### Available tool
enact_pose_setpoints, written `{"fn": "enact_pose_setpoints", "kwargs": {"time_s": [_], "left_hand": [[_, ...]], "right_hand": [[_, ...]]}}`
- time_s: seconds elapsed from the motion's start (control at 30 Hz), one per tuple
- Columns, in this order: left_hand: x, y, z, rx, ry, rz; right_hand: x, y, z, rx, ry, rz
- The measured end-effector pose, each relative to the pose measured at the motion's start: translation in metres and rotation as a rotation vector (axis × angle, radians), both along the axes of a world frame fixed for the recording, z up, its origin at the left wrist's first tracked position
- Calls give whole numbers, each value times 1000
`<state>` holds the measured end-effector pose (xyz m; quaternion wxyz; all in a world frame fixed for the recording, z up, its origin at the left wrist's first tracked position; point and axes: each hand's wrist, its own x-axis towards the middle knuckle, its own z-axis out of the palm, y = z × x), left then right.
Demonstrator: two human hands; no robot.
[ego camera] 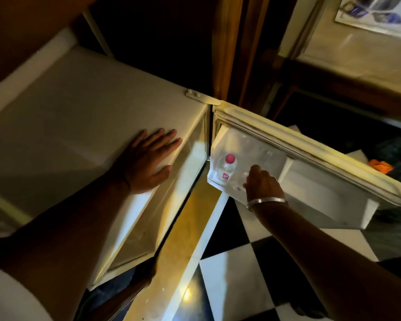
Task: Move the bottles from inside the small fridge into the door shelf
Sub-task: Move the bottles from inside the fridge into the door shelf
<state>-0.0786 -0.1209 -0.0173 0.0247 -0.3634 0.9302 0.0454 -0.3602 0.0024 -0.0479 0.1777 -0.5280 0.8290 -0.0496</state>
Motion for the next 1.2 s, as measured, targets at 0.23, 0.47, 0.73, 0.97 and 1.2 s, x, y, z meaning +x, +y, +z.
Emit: {"fn": "enact_pose_setpoints", "kwargs": {"time_s": [0.23, 0.47, 0.73, 0.97, 1.2], "left_hand": [[3, -8, 5, -15, -24, -19], [8, -9, 0, -53, 8, -22], [8, -7, -1, -53, 52, -25], [-12, -8, 0, -13, 83, -40], [9, -8, 2, 12, -5, 4]], "right_hand": [[3, -48, -39, 207, -18, -113], [8, -50, -70, 147, -73, -203], [65, 19, -82, 328, -343, -432], [79, 34, -92, 83, -703, 195], [177, -24, -98, 59, -641, 865]]}}
